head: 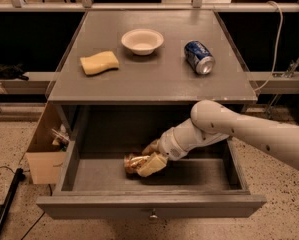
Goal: Pick orange can from top drawer and place on counter
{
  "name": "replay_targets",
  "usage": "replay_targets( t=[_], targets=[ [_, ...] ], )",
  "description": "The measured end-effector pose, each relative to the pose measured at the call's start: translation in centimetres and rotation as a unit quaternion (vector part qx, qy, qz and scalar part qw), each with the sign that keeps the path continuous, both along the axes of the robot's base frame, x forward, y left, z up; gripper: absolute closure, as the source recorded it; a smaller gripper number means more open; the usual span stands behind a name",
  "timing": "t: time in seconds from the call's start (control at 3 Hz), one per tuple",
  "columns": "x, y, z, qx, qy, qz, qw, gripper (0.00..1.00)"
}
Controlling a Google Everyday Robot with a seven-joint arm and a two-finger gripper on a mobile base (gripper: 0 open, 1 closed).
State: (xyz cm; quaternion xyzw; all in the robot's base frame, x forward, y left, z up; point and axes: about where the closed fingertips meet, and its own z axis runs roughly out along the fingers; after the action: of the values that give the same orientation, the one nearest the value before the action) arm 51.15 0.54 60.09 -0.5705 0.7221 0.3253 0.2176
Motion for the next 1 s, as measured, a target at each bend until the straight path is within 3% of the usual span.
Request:
replay_targets(
  t=[0.67,1.0],
  targets=[
    [0.0,0.0,0.3,0.000,0.000,0.000,1.0000,1.00],
    [1.2,-0.6,3.0,-0.007,-0.008,0.007,0.9999,1.00]
  ],
)
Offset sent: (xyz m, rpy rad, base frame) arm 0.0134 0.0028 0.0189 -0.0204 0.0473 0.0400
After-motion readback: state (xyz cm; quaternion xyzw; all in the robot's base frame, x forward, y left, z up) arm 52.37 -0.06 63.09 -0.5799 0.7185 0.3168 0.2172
